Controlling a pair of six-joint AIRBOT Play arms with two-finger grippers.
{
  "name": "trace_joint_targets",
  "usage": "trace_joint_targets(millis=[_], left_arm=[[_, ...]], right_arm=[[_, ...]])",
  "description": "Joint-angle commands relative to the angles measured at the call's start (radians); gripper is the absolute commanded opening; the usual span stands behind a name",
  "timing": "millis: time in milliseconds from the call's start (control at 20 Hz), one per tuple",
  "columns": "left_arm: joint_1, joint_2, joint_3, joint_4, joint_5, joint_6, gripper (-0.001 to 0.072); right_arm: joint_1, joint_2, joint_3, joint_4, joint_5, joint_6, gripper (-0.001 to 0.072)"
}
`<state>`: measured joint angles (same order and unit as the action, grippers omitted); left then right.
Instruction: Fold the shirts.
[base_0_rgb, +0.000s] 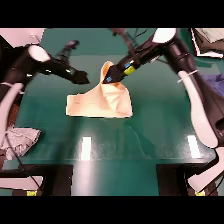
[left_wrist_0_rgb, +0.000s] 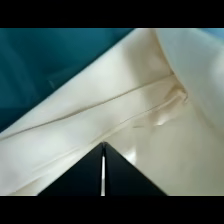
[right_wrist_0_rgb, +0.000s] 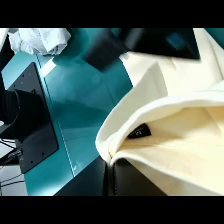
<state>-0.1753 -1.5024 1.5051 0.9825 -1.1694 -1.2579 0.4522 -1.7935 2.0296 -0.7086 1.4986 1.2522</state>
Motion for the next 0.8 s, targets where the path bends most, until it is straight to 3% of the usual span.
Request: trace_joint_targets(millis=[0, 150, 200, 300, 350, 400, 550, 750], left_arm=[[0.113, 0.144, 0.001, 0.060, -0.074, 0.001, 0.0024], [0.166, 0.226, 0.001, 0.060, -0.080, 0.001, 0.0025], [0.177, 0.243, 0.001, 0.060, -0.079, 0.001, 0.0025], [0.184, 0.259, 0.001, 0.061, -0.084, 0.000, 0.0025], [0.184, 0.261, 0.001, 0.069, -0.090, 0.000, 0.0025], [0.184, 0.260, 0.001, 0.069, -0.100, 0.000, 0.0025], [0.184, 0.260, 0.000, 0.070, -0.132, 0.000, 0.0025], [0.184, 0.260, -0.028, 0.069, -0.130, 0.000, 0.0025]], right_arm=[[0.084, -0.082, 0.003, 0.001, -0.114, -0.063, 0.0020], [0.180, -0.169, 0.004, 0.003, -0.309, -0.176, 0.0024], [0.212, -0.191, 0.004, 0.009, -0.399, -0.204, 0.0085], [0.260, -0.206, 0.005, 0.007, -0.551, -0.222, 0.0649], [0.264, -0.197, 0.005, -0.005, -0.562, -0.222, 0.0707], [0.256, -0.179, 0.004, -0.051, -0.529, -0.220, 0.0686], [0.175, -0.088, -0.054, -0.230, -0.319, -0.086, 0.0569], [-0.008, 0.061, -0.317, -0.245, -0.200, -0.055, 0.0569]])
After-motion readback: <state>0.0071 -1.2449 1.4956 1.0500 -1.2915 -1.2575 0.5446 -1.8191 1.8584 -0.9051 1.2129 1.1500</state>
